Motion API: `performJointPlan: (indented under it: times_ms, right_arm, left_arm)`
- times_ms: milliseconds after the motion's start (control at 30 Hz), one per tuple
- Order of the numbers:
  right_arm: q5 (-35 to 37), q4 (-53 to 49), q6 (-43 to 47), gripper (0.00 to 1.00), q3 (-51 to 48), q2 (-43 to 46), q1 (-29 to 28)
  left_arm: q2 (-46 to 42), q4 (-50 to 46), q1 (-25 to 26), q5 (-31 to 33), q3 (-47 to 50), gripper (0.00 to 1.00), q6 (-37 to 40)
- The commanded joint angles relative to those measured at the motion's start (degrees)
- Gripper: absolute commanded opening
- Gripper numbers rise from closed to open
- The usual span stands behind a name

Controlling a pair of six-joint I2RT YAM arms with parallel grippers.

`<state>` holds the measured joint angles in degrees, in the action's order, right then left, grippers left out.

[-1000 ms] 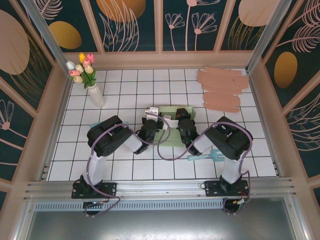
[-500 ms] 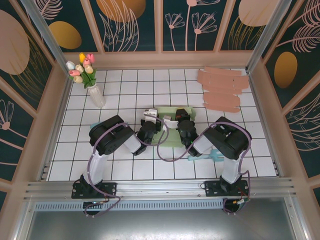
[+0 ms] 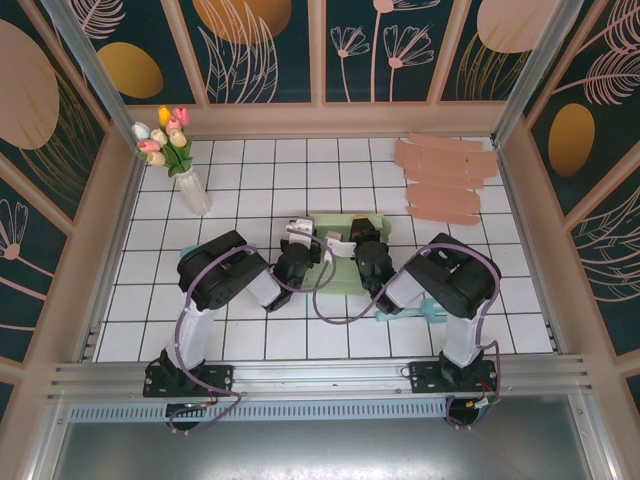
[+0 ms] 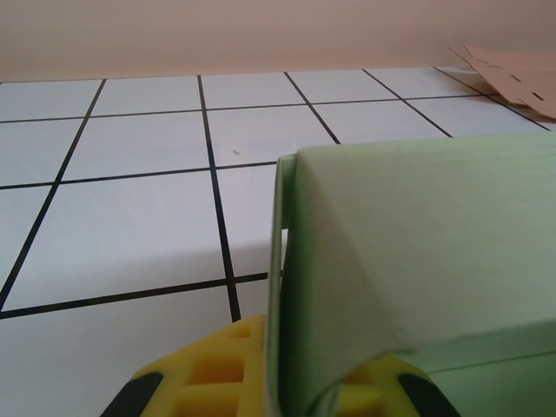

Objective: Fold the paper box

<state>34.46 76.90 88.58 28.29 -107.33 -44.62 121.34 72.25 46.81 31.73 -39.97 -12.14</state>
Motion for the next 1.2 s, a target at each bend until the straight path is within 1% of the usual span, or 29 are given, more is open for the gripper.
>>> performJointPlan:
  times_ms: [0,67,100,167,267,333,500,567,667,700,733,767,900,1067,1167]
  right_arm:
    - [-4.63,-4.78,-3.97,0.13,-0.97,-0.42,-2.03]
    - [-5.22,-7.82,-7.92,0.24,-0.51,2.09,-2.43]
    - [-5.59,-10.03,-10.40,0.28,-0.23,3.63,-2.56]
    - [-6.90,-14.58,-16.16,0.33,-0.25,7.20,-3.09]
    - [-7.25,-14.54,-22.14,0.39,-2.01,11.56,-3.95]
    - [-7.50,-16.27,-25.67,0.42,-2.81,14.31,-4.57]
    - [-10.93,-26.77,-35.91,0.45,-4.19,20.82,-5.21]
    - [-11.89,-28.69,-39.62,0.46,-5.36,23.15,-5.21]
    - [-12.26,-32.80,-45.11,0.50,-6.14,26.25,-5.21]
    - [-12.13,-34.57,-46.75,0.56,-5.99,26.99,-5.22]
    - [-11.77,-36.93,-48.52,0.81,-5.45,27.79,-5.17]
    - [-10.92,-39.20,-50.18,0.99,-4.72,28.46,-5.20]
    - [-6.44,-43.76,-56.75,0.99,-2.97,32.46,-5.08]
    - [-2.83,-49.43,-65.47,0.99,-2.16,42.06,-4.60]
    - [-2.84,-53.93,-71.45,0.99,-0.89,48.51,-3.97]
  left_arm:
    - [-0.98,-0.13,-0.48,-2.57,1.20,0.00,0.39]
    - [-1.04,0.16,-0.49,-3.32,1.29,0.00,1.52]
    - [-1.05,0.34,-0.50,-3.80,1.38,0.00,1.95]
    - [-1.22,0.59,-0.49,-4.99,1.60,0.00,2.76]
    - [-1.24,0.88,-0.55,-6.26,1.82,0.00,3.83]
    - [-1.24,0.81,-0.61,-6.70,1.82,0.00,4.05]
    - [-1.18,1.29,-0.96,-7.45,2.48,0.00,4.19]
    - [-1.34,1.15,-1.37,-7.86,2.79,0.00,3.82]
    - [-2.64,0.72,-2.22,-9.08,3.61,0.00,2.30]
    - [-3.07,0.55,-2.51,-9.42,3.86,0.00,1.76]
    - [-3.65,0.13,-2.60,-9.78,4.16,0.00,1.19]
    - [-4.12,-0.60,-2.68,-10.09,4.27,0.00,0.63]
    - [-5.73,-3.29,-2.79,-9.06,4.45,0.00,-2.35]
    - [-8.11,-10.00,-2.94,-7.67,3.68,0.00,-6.00]
    - [-9.84,-13.01,-3.06,-8.44,3.49,0.00,-7.67]
